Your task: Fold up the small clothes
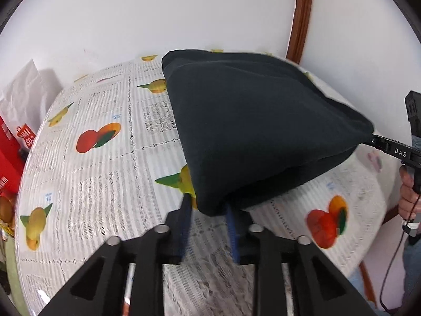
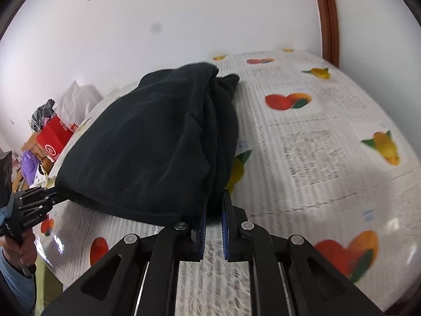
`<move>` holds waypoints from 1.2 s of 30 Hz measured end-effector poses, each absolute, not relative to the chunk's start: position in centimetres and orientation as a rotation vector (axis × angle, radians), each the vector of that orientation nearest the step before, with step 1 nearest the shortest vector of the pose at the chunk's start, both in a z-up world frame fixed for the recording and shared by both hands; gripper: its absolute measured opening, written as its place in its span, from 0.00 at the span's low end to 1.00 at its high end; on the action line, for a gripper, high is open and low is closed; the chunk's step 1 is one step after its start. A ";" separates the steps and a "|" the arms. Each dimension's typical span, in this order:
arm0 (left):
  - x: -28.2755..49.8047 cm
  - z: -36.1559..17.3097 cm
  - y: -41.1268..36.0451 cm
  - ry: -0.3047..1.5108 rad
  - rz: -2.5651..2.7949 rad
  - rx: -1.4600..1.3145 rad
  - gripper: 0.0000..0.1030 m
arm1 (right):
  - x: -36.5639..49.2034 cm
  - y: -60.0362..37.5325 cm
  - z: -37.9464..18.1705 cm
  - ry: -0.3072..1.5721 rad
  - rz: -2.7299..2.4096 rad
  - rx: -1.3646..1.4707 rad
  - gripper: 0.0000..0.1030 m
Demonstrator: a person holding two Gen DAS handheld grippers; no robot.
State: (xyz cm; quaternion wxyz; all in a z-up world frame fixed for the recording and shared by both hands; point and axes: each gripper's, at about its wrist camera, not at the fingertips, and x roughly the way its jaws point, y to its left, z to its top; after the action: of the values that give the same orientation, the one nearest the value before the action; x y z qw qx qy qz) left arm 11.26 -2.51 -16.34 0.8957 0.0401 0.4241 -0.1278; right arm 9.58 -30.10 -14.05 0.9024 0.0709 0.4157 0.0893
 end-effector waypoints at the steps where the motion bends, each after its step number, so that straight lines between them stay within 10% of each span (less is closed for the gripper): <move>1: 10.9 -15.9 -2.3 0.865 -0.271 0.075 0.37 | 9.2 -30.6 -13.4 0.844 0.180 0.145 0.10; 32: 18.5 -15.9 -3.5 0.862 -0.289 0.085 0.65 | 21.9 -28.2 -12.1 0.931 0.197 0.169 0.28; 36: 18.7 -16.3 -3.3 0.869 -0.307 0.081 0.65 | 22.4 -26.6 -13.2 0.945 0.272 0.011 0.08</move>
State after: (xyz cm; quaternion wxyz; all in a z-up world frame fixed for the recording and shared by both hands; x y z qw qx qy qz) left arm 18.68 -3.33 -16.30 0.8948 0.0390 0.4194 -0.1479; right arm 22.36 -26.60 -13.23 0.8815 0.0052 0.4538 0.1305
